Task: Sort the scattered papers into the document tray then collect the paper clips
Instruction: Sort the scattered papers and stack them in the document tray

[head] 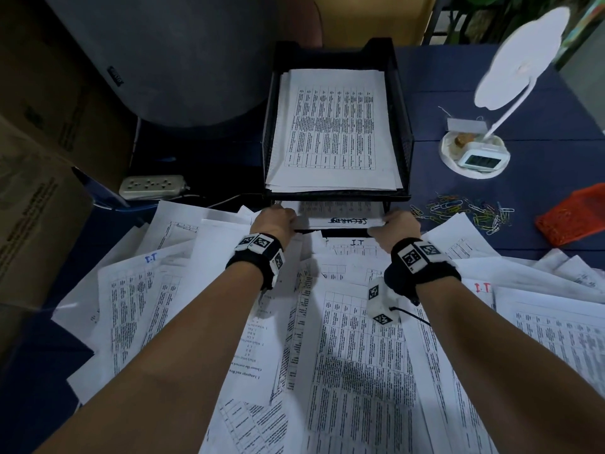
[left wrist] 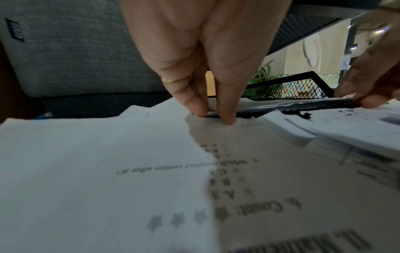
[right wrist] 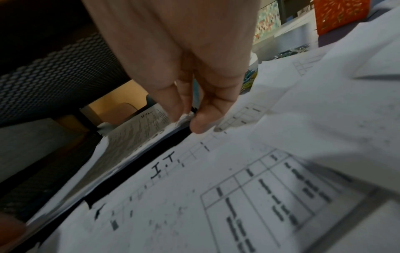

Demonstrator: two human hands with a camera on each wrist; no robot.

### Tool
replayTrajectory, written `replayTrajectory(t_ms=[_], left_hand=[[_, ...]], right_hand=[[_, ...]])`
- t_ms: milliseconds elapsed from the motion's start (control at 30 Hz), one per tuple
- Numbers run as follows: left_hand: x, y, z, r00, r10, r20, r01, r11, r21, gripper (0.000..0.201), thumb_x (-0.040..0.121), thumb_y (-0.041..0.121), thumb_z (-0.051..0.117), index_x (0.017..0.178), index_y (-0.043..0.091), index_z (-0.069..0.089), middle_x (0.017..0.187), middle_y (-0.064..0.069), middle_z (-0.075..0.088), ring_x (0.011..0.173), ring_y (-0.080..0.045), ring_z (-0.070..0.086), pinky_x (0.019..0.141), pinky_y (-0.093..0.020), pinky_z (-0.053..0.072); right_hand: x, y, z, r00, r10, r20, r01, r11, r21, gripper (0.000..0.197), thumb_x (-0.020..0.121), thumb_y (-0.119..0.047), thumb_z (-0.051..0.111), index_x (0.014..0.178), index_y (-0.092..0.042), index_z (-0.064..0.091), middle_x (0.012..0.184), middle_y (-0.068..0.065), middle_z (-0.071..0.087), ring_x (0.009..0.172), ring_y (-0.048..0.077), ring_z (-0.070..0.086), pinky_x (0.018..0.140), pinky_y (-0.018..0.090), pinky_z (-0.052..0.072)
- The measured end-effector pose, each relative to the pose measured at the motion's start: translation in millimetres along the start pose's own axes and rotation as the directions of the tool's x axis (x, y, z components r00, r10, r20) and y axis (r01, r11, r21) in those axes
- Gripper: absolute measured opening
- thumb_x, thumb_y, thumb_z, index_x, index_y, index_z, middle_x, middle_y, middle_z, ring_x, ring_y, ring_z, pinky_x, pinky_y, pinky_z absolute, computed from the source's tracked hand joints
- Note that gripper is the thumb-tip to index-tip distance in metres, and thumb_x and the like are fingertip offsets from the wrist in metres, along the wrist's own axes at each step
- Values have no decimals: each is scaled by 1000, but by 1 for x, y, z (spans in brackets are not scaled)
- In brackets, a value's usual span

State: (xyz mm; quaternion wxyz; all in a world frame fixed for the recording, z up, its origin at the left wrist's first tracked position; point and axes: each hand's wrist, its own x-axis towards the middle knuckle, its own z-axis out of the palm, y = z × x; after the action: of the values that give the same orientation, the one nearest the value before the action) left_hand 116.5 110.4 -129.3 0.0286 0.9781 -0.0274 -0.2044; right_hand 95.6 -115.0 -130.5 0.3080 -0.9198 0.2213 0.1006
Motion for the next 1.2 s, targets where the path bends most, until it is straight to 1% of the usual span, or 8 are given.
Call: replayTrajectory(t_ms=[200,433,567,667,767,867,1067,1200], left_hand=[[10,-3,2,999,4,-40,-4,1000,8,28,93,13,47,112,22,64,119,-9,56,107,-31,55,71,-30,41],[7,-6,7,997,73,-22,-74,997,-29,29,98,26,41,119,20,61,123,-11,54,116,-32,49,83,-34,43],[-18,-4,12,988,84,-126,-91,995,-47,35,98,32,42,127,17,53,138,-9,42,125,-32,37,100,-42,34],[-41,-1,25,960,109,-259,-163,967,-196,27,93,25,50,115,17,63,126,-10,50,117,-32,45,97,-40,39],[-68,11,33,989,108,-98,-132,946,-297,24,95,27,44,108,14,61,110,-8,56,101,-28,56,82,-33,46],[-91,22,44,992,118,54,-98,954,-285,38,93,38,51,123,14,52,116,-10,59,102,-28,58,88,-37,49],[-114,38,50,977,212,-31,-214,965,-149,59,77,31,71,132,29,47,127,0,56,117,-24,47,102,-40,33],[-124,44,47,953,289,-96,-302,934,-190,39,88,25,64,126,25,59,123,-3,56,112,-22,52,103,-42,38]], right_hand=[[1,5,1,993,-114,-22,113,993,-17,23,83,-6,64,105,-10,70,110,10,68,100,28,64,82,28,51],[1,3,-1,971,-231,63,237,966,-99,32,92,0,46,113,-8,69,116,13,67,104,33,63,91,36,52],[-10,5,-1,957,-270,106,280,956,-86,33,94,-2,42,118,-5,65,123,19,60,110,36,58,95,36,48],[-24,14,-3,941,-338,35,339,940,-31,25,92,-1,48,106,0,68,113,21,61,107,35,56,89,31,44],[-41,29,-13,958,-273,90,279,958,-64,23,92,-7,51,106,-7,69,114,13,65,106,28,58,83,22,40],[-56,49,-23,962,-180,205,201,976,-87,24,91,-12,54,109,-14,69,118,6,66,107,22,59,80,15,38],[-90,76,-39,903,-168,396,205,977,-53,36,93,-10,53,129,-12,57,136,7,55,123,21,51,96,22,39],[-102,87,-43,884,-201,423,188,980,72,42,91,-7,58,132,-14,52,136,8,54,124,18,51,93,21,39]])
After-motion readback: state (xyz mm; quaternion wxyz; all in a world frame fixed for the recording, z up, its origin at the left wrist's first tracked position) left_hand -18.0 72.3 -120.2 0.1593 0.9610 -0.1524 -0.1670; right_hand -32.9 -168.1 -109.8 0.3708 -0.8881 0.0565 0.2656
